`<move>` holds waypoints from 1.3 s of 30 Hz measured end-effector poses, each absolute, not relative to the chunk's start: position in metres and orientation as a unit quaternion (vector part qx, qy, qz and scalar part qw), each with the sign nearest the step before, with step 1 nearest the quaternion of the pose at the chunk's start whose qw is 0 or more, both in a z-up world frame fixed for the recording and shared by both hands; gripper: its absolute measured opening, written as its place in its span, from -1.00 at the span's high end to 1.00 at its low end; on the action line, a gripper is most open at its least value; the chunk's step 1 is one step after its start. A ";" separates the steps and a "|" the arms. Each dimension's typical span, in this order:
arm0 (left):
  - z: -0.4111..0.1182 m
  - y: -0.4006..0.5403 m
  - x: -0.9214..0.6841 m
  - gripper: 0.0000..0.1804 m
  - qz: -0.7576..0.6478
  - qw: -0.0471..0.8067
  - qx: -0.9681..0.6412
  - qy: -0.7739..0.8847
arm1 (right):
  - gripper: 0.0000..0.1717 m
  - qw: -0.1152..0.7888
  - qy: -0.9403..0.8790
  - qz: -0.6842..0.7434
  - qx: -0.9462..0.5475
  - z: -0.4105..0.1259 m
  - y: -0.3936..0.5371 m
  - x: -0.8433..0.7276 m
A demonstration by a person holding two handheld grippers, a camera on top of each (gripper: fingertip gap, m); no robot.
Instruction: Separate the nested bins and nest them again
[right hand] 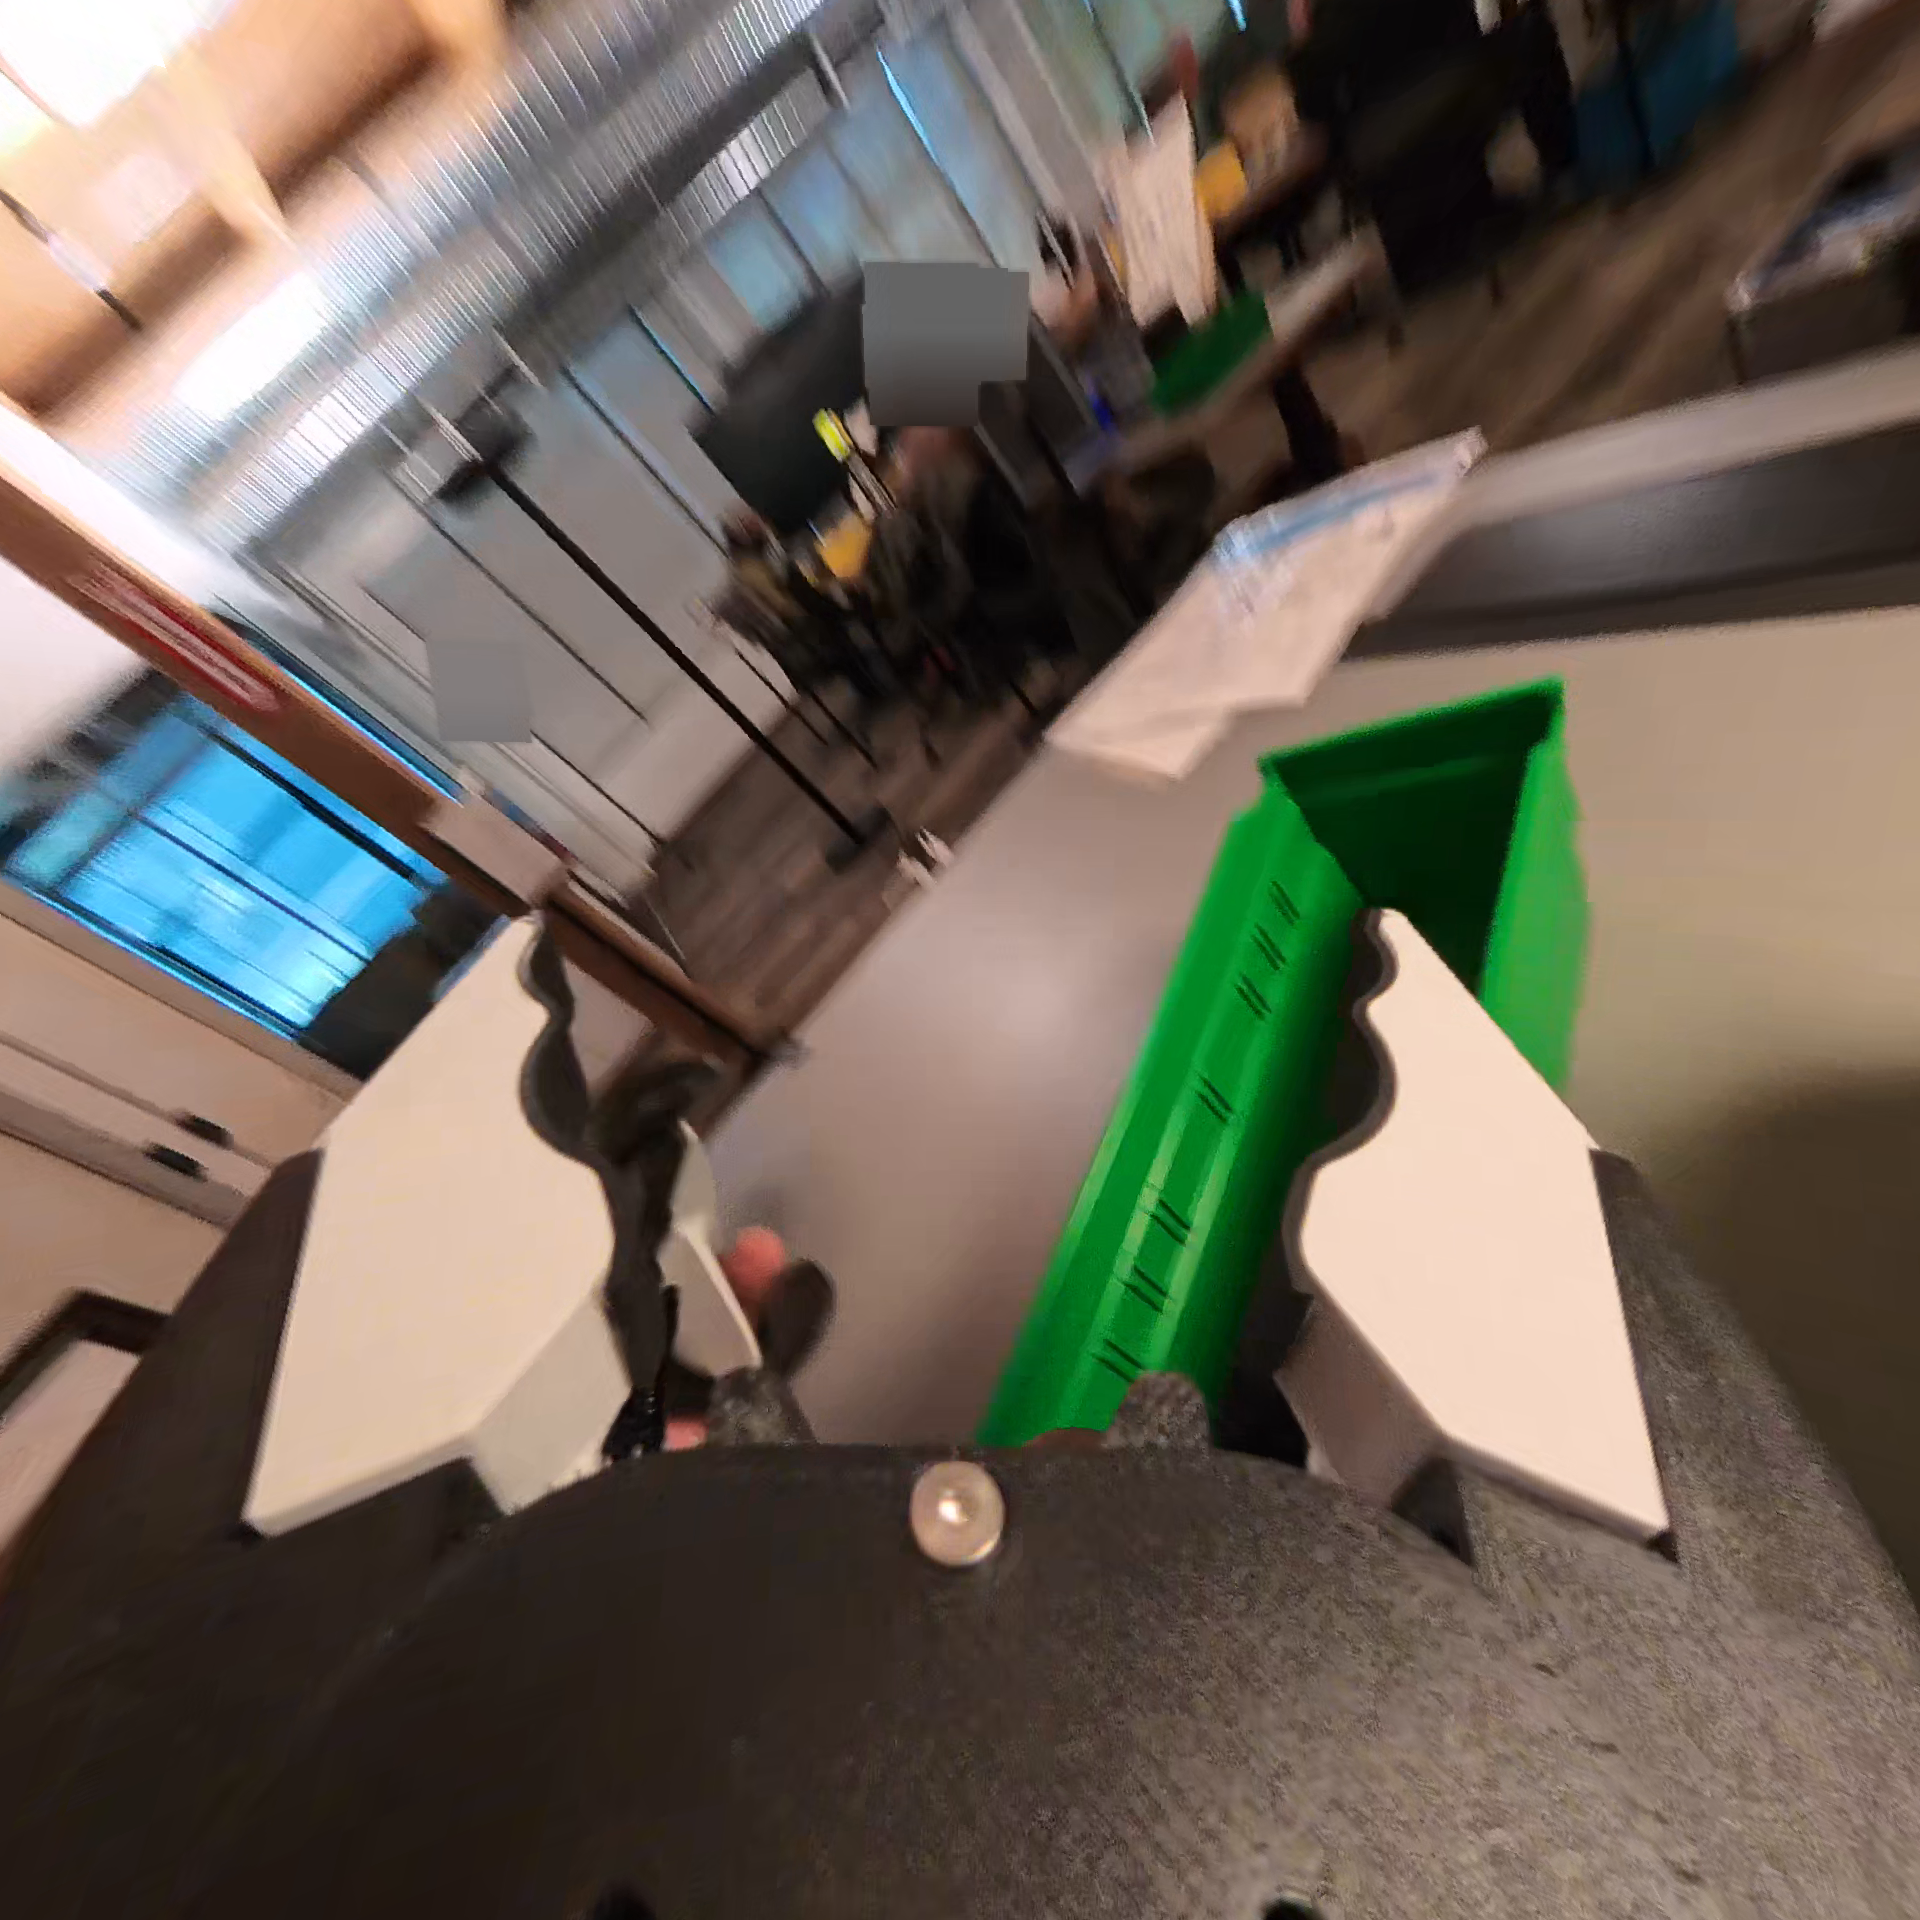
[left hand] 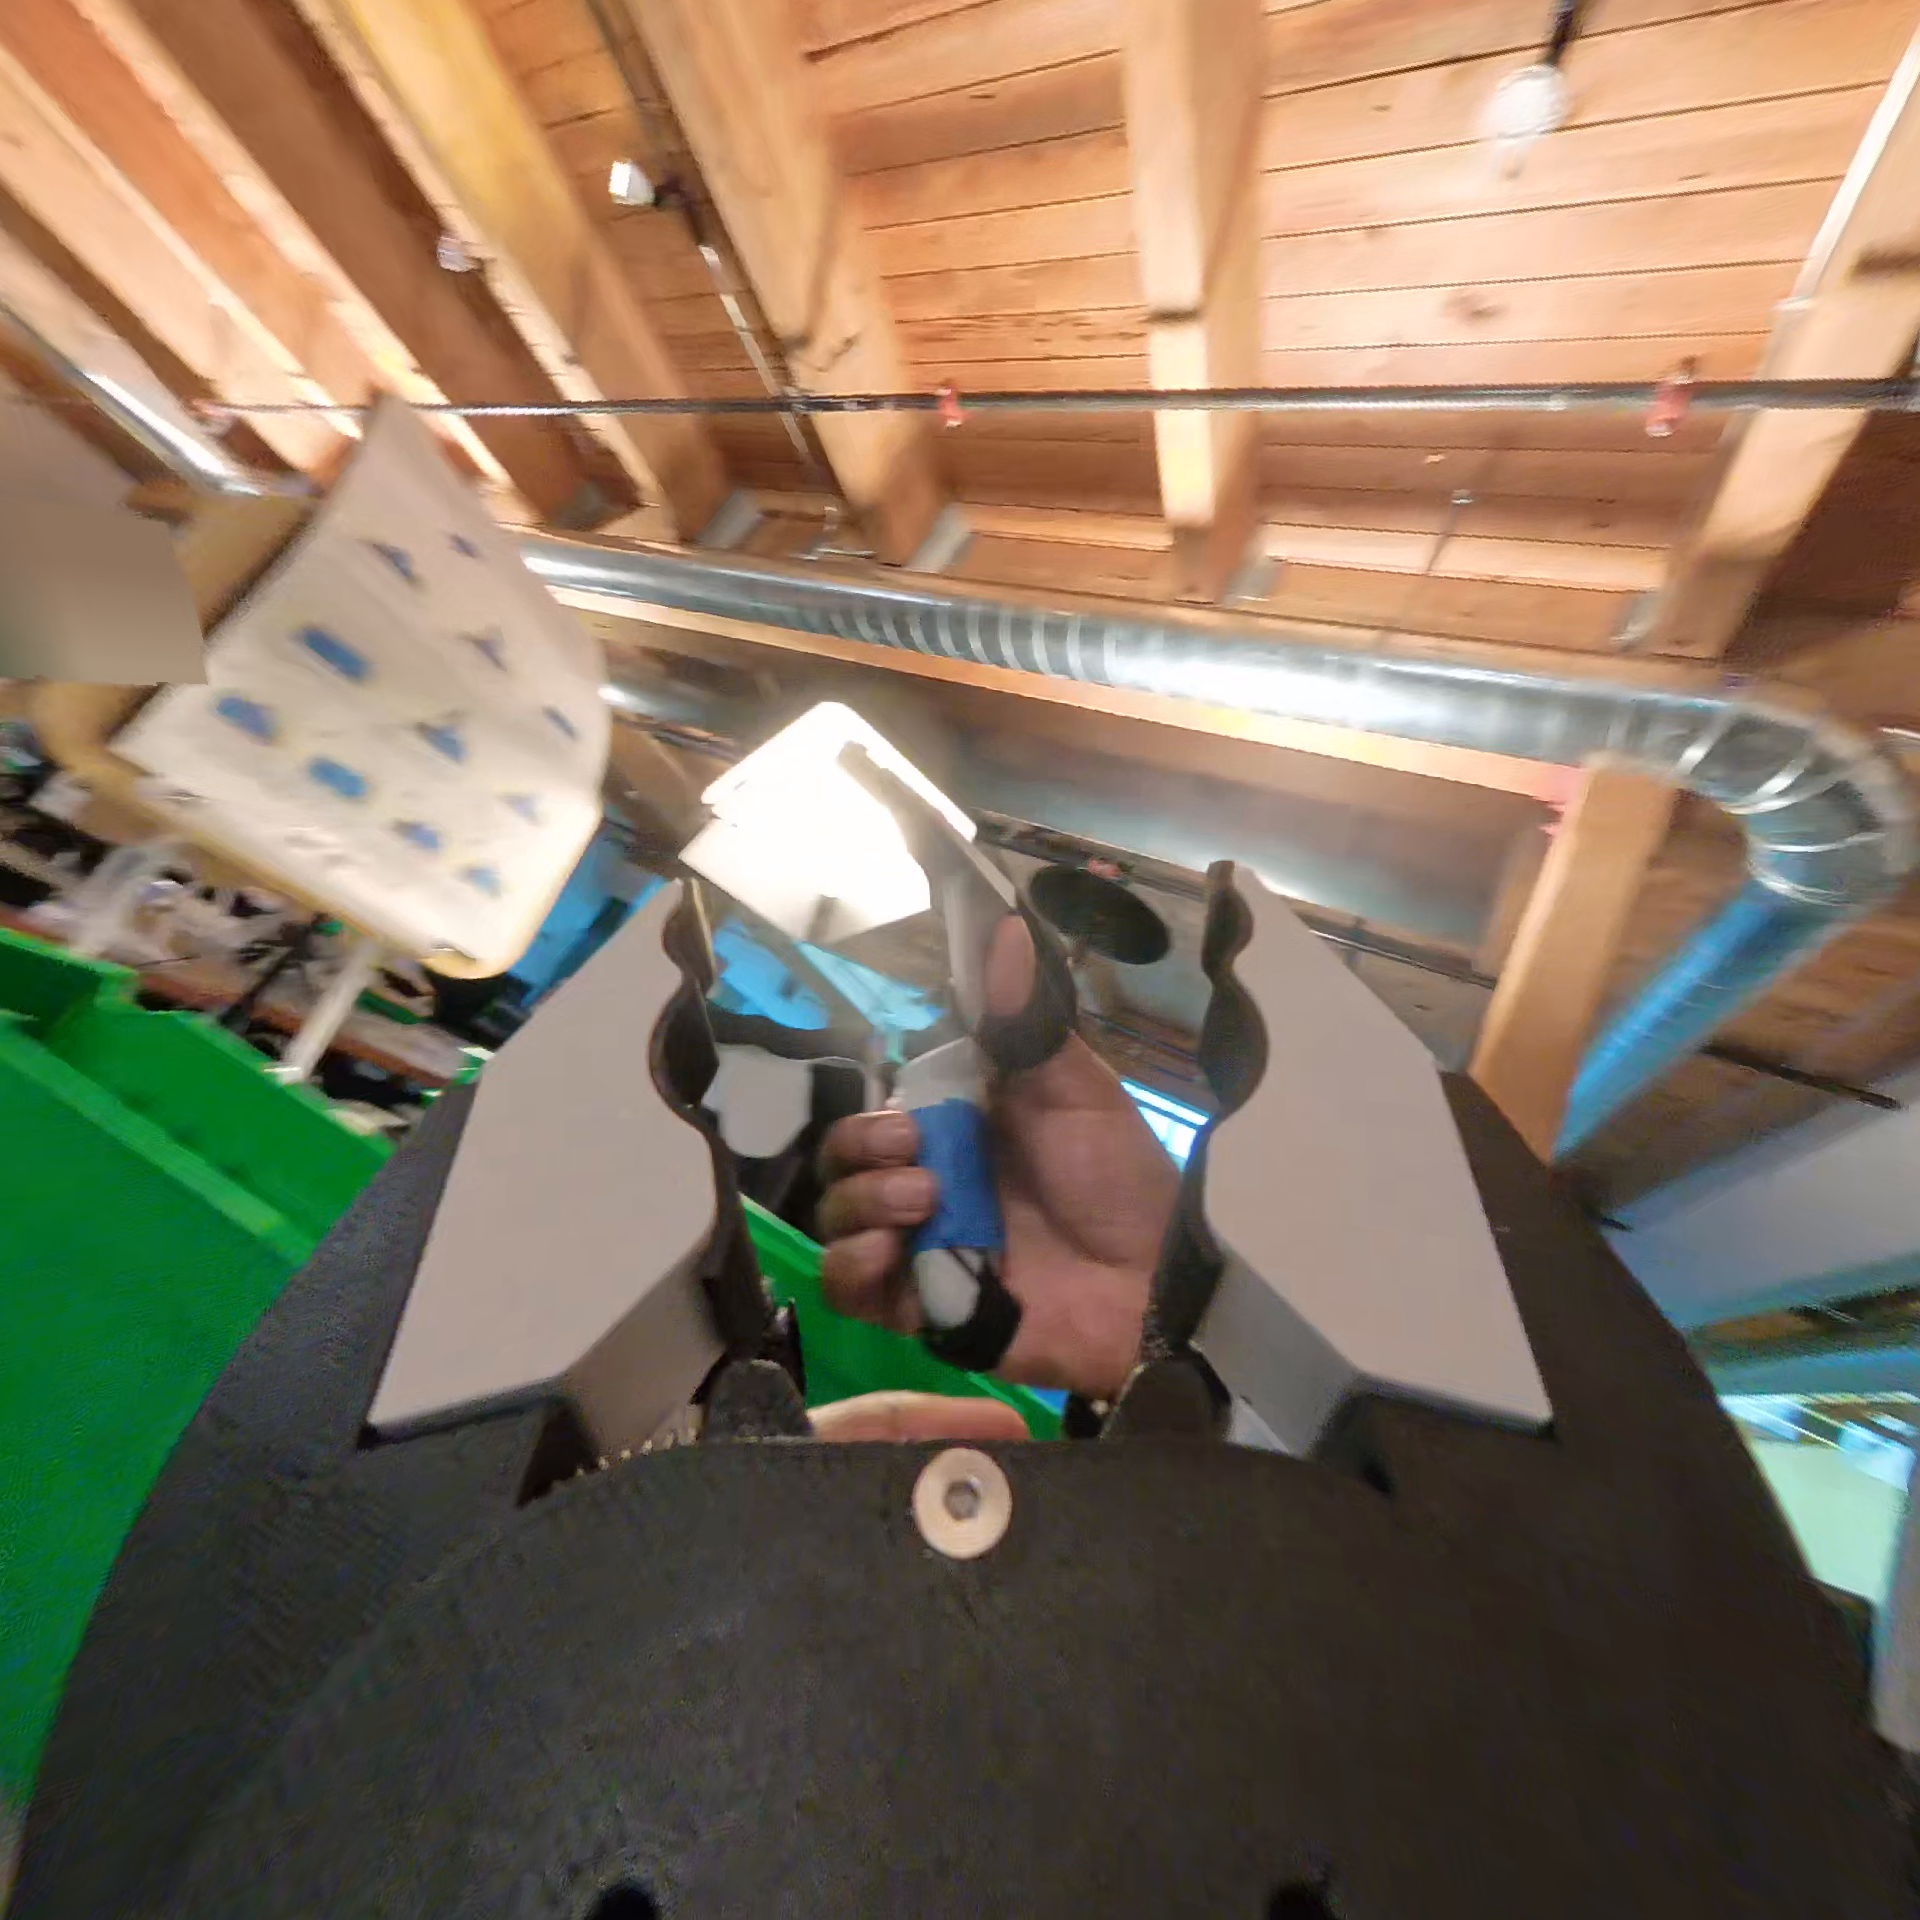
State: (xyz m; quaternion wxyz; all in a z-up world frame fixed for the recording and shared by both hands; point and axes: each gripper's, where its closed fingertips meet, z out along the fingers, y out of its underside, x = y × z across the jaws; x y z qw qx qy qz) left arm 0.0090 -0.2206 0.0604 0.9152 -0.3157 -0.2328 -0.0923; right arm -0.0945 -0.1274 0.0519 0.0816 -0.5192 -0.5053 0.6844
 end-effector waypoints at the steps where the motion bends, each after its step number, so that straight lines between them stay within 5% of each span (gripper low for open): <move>1: 0.066 -0.206 0.021 -0.06 -0.102 0.917 -0.317 -0.221 | -0.72 0.080 -0.471 0.722 -0.499 0.067 -0.125 -0.083; 6: 0.065 -0.134 0.059 -0.07 -0.181 0.906 -0.330 -0.191 | -0.82 0.077 -0.290 0.864 -0.404 0.119 -0.089 -0.019; 12: 0.054 -0.088 0.094 -0.12 -0.194 0.895 -0.365 -0.167 | -0.80 0.076 -0.237 0.901 -0.356 0.115 -0.053 0.034; 19: 0.046 -0.071 0.117 -0.12 -0.237 0.875 -0.394 -0.151 | -0.55 0.086 -0.231 0.922 -0.298 0.112 -0.038 0.086; 23: 0.029 -0.097 0.067 0.04 -0.041 0.842 -0.472 -0.259 | -0.37 0.241 -0.293 0.858 -0.347 0.085 0.003 0.096; 27: -0.025 -0.144 -0.014 0.08 0.273 0.659 -0.600 -0.361 | -0.18 0.263 -0.333 0.811 -0.404 0.038 0.033 0.104; 30: -0.067 -0.132 -0.033 0.08 0.245 0.592 -0.669 -0.377 | -0.05 0.259 -0.344 0.796 -0.425 0.006 0.042 0.105; 34: -0.074 -0.143 -0.057 0.54 0.303 0.548 -0.678 -0.385 | 0.05 0.235 -0.359 0.782 -0.453 -0.027 0.046 0.098; 39: -0.074 -0.148 -0.077 0.62 0.315 0.547 -0.671 -0.390 | 0.11 0.212 -0.372 0.783 -0.450 -0.035 0.050 0.098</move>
